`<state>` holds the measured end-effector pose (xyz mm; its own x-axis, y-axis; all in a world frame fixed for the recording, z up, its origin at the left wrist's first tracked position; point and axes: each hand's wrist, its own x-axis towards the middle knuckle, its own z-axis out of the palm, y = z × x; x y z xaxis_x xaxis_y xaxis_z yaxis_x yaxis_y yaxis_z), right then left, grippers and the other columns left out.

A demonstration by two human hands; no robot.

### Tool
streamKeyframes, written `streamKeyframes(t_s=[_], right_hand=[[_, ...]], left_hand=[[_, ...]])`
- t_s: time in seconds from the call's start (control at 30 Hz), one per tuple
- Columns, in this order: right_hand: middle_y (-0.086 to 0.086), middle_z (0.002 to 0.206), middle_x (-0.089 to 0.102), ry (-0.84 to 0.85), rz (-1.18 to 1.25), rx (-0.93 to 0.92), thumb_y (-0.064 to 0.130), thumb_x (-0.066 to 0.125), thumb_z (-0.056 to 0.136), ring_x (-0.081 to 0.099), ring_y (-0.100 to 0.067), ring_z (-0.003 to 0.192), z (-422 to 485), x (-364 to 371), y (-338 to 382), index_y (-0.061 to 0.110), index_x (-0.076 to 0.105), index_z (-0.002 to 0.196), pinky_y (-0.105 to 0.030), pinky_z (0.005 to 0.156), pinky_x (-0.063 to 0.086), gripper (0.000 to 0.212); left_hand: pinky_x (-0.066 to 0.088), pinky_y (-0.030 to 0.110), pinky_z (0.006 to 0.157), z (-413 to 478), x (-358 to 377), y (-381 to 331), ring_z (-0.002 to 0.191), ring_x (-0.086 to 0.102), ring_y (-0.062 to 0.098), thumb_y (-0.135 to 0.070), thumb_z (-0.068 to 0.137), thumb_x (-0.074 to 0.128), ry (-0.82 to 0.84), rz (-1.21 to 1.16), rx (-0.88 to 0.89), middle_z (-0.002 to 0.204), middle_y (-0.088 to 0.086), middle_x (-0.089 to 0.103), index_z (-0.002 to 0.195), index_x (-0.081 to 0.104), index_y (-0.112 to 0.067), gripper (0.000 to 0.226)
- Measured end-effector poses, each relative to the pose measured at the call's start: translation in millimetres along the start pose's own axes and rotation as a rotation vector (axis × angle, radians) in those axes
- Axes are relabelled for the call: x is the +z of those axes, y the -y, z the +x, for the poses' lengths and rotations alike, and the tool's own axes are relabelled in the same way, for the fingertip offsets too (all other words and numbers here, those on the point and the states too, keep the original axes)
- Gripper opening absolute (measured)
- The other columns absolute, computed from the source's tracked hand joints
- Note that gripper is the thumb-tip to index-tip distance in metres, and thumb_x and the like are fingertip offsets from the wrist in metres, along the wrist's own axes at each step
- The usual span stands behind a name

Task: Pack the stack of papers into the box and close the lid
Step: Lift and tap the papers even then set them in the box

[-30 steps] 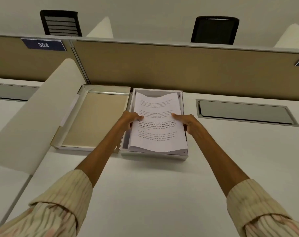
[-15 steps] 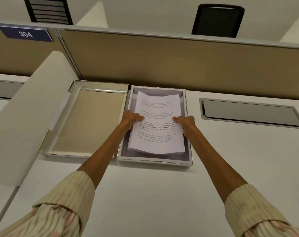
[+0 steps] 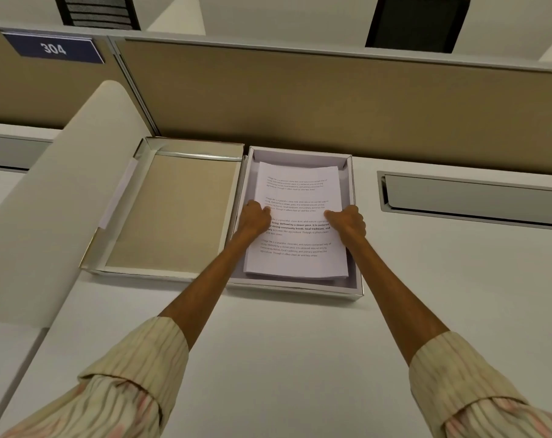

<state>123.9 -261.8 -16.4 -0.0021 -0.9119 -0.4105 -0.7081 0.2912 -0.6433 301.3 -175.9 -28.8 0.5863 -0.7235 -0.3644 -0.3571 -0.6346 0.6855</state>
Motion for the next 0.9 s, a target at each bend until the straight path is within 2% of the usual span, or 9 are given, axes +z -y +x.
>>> streamKeyframes(t_s=[0.13, 0.2, 0.27, 0.4, 0.5, 0.57, 0.7, 0.9], right_hand=[[-0.014, 0.12, 0.065, 0.011, -0.032, -0.025, 0.033, 0.06, 0.093, 0.064, -0.032, 0.106, -1, -2, 0, 0.003, 0.055, 0.118, -0.037, 0.087, 0.051, 0.039], [-0.013, 0.118, 0.066, 0.045, -0.021, -0.033, 0.035, 0.06, 0.092, 0.065, -0.031, 0.103, 1, -4, 0, 0.005, 0.055, 0.115, -0.037, 0.088, 0.052, 0.038], [-0.012, 0.117, 0.065, 0.087, -0.004, -0.027, 0.039, 0.06, 0.091, 0.065, -0.031, 0.102, 5, -9, 2, 0.007, 0.054, 0.116, -0.038, 0.089, 0.053, 0.041], [-0.013, 0.114, 0.065, 0.09, -0.047, -0.039, 0.035, 0.063, 0.09, 0.059, -0.025, 0.087, 7, -11, 6, 0.006, 0.056, 0.112, -0.032, 0.078, 0.05, 0.038], [-0.015, 0.112, 0.067, 0.032, -0.101, -0.088, 0.027, 0.067, 0.089, 0.066, -0.03, 0.094, 4, -6, 2, 0.008, 0.054, 0.096, -0.031, 0.073, 0.048, 0.024], [-0.017, 0.111, 0.068, -0.008, -0.133, -0.113, 0.024, 0.067, 0.088, 0.067, -0.032, 0.097, 0, -3, -1, 0.009, 0.052, 0.091, -0.03, 0.071, 0.046, 0.022], [-0.016, 0.108, 0.069, -0.072, -0.165, -0.166, 0.022, 0.068, 0.087, 0.068, -0.032, 0.095, -9, 3, -5, 0.001, 0.062, 0.104, -0.029, 0.067, 0.045, 0.028], [-0.016, 0.106, 0.07, -0.082, -0.189, -0.212, 0.024, 0.067, 0.089, 0.068, -0.031, 0.093, -18, -1, -9, 0.001, 0.063, 0.104, -0.028, 0.065, 0.044, 0.028]], left_hand=[[0.043, 0.045, 0.107, 0, 2, 1, 0.13, 0.048, 0.04, -0.014, 0.104, 0.036, 0.01, 0.007, -0.006, 0.143, 0.03, 0.041, 0.138, 0.032, 0.013, 0.044], [0.041, 0.042, 0.107, -2, 2, 0, 0.132, 0.046, 0.038, -0.018, 0.105, 0.034, 0.013, -0.05, -0.012, 0.145, 0.028, 0.04, 0.142, 0.028, 0.012, 0.048], [0.042, 0.036, 0.1, -3, 1, -2, 0.132, 0.047, 0.037, -0.023, 0.106, 0.031, -0.016, -0.115, -0.012, 0.145, 0.025, 0.043, 0.145, 0.025, 0.01, 0.051], [0.046, 0.036, 0.091, 2, -8, 6, 0.122, 0.055, 0.039, -0.02, 0.103, 0.039, -0.049, -0.071, 0.003, 0.133, 0.028, 0.055, 0.131, 0.045, 0.011, 0.042], [0.053, 0.042, 0.09, 5, -10, 18, 0.113, 0.061, 0.039, -0.011, 0.095, 0.053, -0.029, 0.008, 0.05, 0.124, 0.028, 0.061, 0.118, 0.052, 0.011, 0.032], [0.055, 0.046, 0.094, 1, -7, 22, 0.113, 0.062, 0.039, -0.009, 0.093, 0.056, -0.027, 0.044, 0.104, 0.124, 0.026, 0.063, 0.118, 0.055, 0.011, 0.031], [0.055, 0.043, 0.095, -8, -3, 22, 0.114, 0.062, 0.037, -0.007, 0.094, 0.053, -0.067, 0.051, 0.159, 0.127, 0.024, 0.063, 0.122, 0.057, 0.009, 0.032], [0.053, 0.04, 0.093, -18, -7, 19, 0.115, 0.061, 0.037, -0.009, 0.095, 0.055, -0.087, 0.077, 0.176, 0.128, 0.024, 0.061, 0.121, 0.056, 0.008, 0.032]])
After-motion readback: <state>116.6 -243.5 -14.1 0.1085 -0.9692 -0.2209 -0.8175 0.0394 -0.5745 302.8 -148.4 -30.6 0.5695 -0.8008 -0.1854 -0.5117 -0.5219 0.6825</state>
